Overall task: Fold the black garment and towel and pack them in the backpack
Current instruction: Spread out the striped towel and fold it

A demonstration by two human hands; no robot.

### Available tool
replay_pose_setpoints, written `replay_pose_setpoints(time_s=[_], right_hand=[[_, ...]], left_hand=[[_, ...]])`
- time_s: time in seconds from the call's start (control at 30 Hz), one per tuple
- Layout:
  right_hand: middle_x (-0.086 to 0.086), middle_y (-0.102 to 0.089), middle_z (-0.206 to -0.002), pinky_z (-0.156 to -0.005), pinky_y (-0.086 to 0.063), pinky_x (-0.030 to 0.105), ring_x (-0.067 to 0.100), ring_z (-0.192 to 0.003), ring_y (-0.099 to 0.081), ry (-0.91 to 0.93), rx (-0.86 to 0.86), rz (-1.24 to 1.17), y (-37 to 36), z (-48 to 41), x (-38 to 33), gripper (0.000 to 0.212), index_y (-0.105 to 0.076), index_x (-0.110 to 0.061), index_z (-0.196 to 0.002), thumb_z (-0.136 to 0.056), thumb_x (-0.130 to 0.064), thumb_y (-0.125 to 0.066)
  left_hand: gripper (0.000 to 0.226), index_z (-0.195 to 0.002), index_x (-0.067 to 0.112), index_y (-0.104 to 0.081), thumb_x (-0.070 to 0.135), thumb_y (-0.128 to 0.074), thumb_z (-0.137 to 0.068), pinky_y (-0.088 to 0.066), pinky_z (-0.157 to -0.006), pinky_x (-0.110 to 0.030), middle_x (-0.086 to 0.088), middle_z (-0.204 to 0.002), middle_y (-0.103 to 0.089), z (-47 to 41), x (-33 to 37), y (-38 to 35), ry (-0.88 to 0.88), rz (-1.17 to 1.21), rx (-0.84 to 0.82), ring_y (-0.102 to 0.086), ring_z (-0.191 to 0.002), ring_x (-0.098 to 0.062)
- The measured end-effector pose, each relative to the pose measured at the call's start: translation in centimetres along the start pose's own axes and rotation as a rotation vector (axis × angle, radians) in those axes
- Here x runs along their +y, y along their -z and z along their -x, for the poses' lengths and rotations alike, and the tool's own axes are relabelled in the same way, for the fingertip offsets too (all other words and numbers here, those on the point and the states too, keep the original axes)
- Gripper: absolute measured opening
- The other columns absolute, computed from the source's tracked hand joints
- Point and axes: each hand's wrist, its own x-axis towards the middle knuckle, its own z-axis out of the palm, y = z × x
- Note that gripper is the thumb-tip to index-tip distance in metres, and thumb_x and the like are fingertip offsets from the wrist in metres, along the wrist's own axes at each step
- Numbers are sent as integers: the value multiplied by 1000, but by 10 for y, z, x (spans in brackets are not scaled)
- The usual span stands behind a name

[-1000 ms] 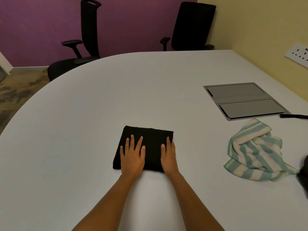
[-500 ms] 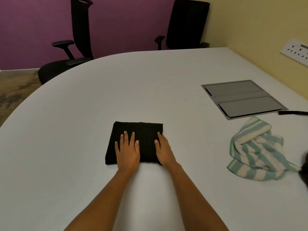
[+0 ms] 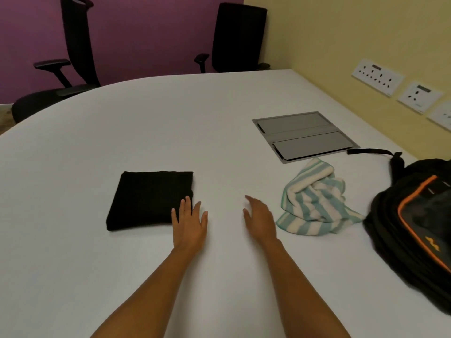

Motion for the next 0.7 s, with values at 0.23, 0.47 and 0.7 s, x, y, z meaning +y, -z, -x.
replay_pose_setpoints(time_s=[0.23, 0.47, 0.7], right_hand=[[14, -39, -145, -110, -26, 41, 30, -135, -33, -206, 89, 268, 60, 5, 96, 58, -38, -11, -142, -92, -35, -56], [18, -56, -130, -97, -40, 47, 37, -117, -52, -205, 35, 284, 53, 11, 128, 81, -54, -8, -130, -78, -63, -26], [10, -54, -123, -88, -41, 33, 27, -113, -51, -92, -222, 292, 49, 5, 69, 45, -54, -14, -125, -95, -46, -43]], left_hand=[[48, -148, 22, -26, 38, -20, -103, 3, -119, -34, -3, -160, -8, 6, 67, -29, -53, 101, -87, -1, -148, -15], [44, -142, 22, -39, 36, -27, -102, -8, -118, -31, -1, -155, -25, -4, 113, -47, -100, 216, -107, -16, -145, -16], [38, -134, 16, -50, 29, -34, -102, -30, -108, -31, -2, -139, -49, -25, 136, -49, -129, 269, -28, -42, -130, -20]])
